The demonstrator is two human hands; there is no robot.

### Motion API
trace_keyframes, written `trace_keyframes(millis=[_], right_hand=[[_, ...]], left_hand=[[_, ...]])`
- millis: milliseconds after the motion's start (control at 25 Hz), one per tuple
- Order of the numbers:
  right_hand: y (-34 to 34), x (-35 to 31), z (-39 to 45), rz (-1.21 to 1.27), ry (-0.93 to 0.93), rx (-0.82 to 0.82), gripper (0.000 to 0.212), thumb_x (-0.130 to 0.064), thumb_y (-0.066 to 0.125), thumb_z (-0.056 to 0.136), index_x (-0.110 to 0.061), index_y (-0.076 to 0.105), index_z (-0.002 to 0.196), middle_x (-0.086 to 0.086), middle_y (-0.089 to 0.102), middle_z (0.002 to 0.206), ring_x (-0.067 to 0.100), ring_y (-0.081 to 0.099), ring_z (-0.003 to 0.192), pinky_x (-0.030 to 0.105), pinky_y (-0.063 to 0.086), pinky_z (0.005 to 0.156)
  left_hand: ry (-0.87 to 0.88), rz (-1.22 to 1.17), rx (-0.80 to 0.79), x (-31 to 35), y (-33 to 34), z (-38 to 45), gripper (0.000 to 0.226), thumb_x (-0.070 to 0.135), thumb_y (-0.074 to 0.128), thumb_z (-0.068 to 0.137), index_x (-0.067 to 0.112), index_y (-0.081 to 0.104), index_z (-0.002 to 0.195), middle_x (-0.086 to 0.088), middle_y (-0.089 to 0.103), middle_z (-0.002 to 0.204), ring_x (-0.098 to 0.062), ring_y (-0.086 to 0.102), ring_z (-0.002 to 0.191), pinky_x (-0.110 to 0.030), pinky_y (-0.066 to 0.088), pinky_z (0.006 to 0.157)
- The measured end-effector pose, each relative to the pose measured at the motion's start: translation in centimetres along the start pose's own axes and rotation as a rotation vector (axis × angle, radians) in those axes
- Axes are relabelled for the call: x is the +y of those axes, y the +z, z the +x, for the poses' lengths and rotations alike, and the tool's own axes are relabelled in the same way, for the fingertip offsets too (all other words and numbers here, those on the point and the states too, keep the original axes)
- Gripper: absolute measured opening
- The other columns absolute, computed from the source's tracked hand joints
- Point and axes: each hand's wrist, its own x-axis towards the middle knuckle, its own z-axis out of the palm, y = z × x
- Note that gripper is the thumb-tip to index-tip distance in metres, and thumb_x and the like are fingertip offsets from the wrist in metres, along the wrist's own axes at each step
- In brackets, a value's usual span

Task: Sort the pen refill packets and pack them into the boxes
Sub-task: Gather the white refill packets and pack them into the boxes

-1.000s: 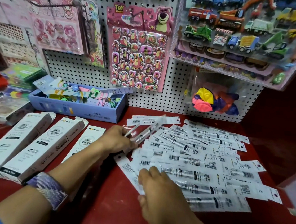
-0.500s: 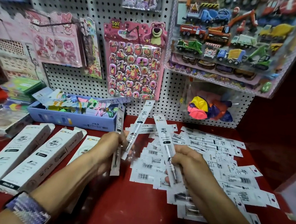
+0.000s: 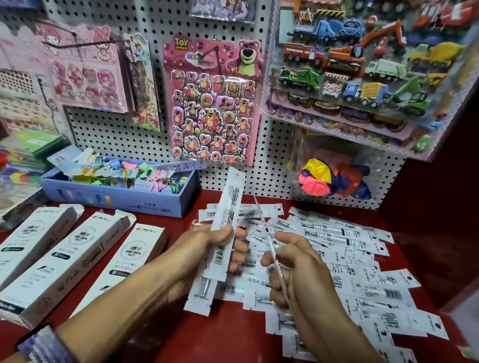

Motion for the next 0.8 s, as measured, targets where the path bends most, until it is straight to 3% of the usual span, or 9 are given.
trace_keyframes(millis=[120, 240, 320, 400, 440, 560, 680, 760, 800], right_hand=[[0.1, -0.2, -0.4, 0.019, -0.026, -0.060, 0.016, -0.026, 0.061, 0.093, -0.017, 0.058, 0.106, 0.002, 0.056, 0.076, 0.010, 0.033, 0.047, 0.023, 0.021, 0.042], [0.5, -0.4, -0.6, 0.087, -0.032, -0.070, 0.016, -0.021, 0.054, 0.098, -0.007, 0.061, 0.102, 0.008, 0.068, 0.071, 0.015, 0.050, 0.045, 0.026, 0.038, 0.042], [0.5, -0.2, -0.4, 0.112, -0.031, -0.110, 0.023, -0.022, 0.053, 0.099, -0.004, 0.068, 0.099, 0.014, 0.076, 0.087, 0.021, 0.070, 0.066, 0.034, 0.056, 0.061], [0.4, 0.0, -0.5, 0.114, -0.046, -0.170, 0.023, -0.023, 0.058, 0.097, -0.006, 0.071, 0.105, 0.017, 0.075, 0.101, 0.029, 0.073, 0.089, 0.044, 0.058, 0.083], [0.4, 0.0, -0.7, 0.084, -0.070, -0.195, 0.021, -0.021, 0.060, 0.096, -0.008, 0.072, 0.108, 0.015, 0.076, 0.101, 0.029, 0.073, 0.091, 0.045, 0.058, 0.085], [0.6, 0.1, -1.0, -0.144, -0.221, -0.109, 0.015, -0.014, 0.070, 0.089, -0.015, 0.066, 0.103, -0.001, 0.075, 0.079, 0.018, 0.073, 0.073, 0.030, 0.058, 0.065], [1.4, 1.4, -1.0, -0.512, -0.424, -0.025, 0.017, -0.022, 0.076, 0.082, -0.021, 0.059, 0.083, -0.008, 0.060, 0.062, 0.003, 0.052, 0.052, 0.025, 0.044, 0.053], [2.0, 2.1, -0.9, -0.577, -0.453, -0.115, 0.008, -0.016, 0.067, 0.089, -0.020, 0.061, 0.085, -0.006, 0.067, 0.073, 0.003, 0.060, 0.060, 0.031, 0.052, 0.057], [1.9, 1.9, -0.8, -0.563, -0.402, -0.173, 0.008, -0.014, 0.062, 0.092, -0.022, 0.060, 0.091, -0.004, 0.071, 0.085, 0.006, 0.066, 0.071, 0.031, 0.055, 0.064]], left_hand=[[0.045, 0.074, 0.044, -0.1, -0.1, 0.2, 0.016, 0.006, 0.055, 0.095, -0.004, 0.065, 0.102, -0.014, 0.073, 0.080, -0.019, 0.065, 0.056, -0.027, 0.056, 0.051], [0.045, 0.073, 0.019, -0.2, -0.1, 0.0, 0.016, 0.001, 0.056, 0.094, -0.007, 0.065, 0.104, -0.017, 0.074, 0.089, -0.027, 0.070, 0.071, -0.045, 0.059, 0.075], [0.040, 0.076, -0.001, -0.3, 0.1, -0.2, 0.022, -0.011, 0.051, 0.092, -0.004, 0.065, 0.107, -0.018, 0.074, 0.090, -0.026, 0.071, 0.071, -0.043, 0.059, 0.074], [0.021, 0.074, -0.017, -0.4, 0.3, -0.2, 0.041, -0.022, 0.042, 0.086, 0.003, 0.066, 0.108, -0.019, 0.074, 0.091, -0.027, 0.071, 0.072, -0.039, 0.060, 0.070], [0.008, 0.061, -0.024, -0.4, 0.3, -0.1, 0.047, -0.024, 0.039, 0.081, 0.004, 0.067, 0.106, -0.019, 0.073, 0.091, -0.028, 0.070, 0.072, -0.039, 0.059, 0.069], [-0.054, -0.034, -0.075, -0.2, 0.4, -0.2, 0.037, -0.011, 0.042, 0.077, -0.002, 0.067, 0.103, -0.019, 0.063, 0.076, -0.024, 0.057, 0.059, -0.030, 0.050, 0.058], [-0.045, 0.013, -0.123, -0.6, 0.9, -0.7, 0.024, 0.019, 0.060, 0.088, 0.004, 0.072, 0.102, -0.015, 0.068, 0.087, -0.021, 0.060, 0.065, -0.032, 0.045, 0.065], [0.001, 0.062, -0.065, -0.8, 1.0, -0.6, 0.019, 0.020, 0.062, 0.090, 0.003, 0.071, 0.095, -0.016, 0.072, 0.085, -0.025, 0.067, 0.071, -0.034, 0.052, 0.070], [0.002, 0.055, -0.009, -0.7, 0.9, -0.5, 0.017, 0.018, 0.060, 0.093, 0.003, 0.068, 0.090, -0.015, 0.071, 0.078, -0.025, 0.067, 0.067, -0.032, 0.055, 0.064]])
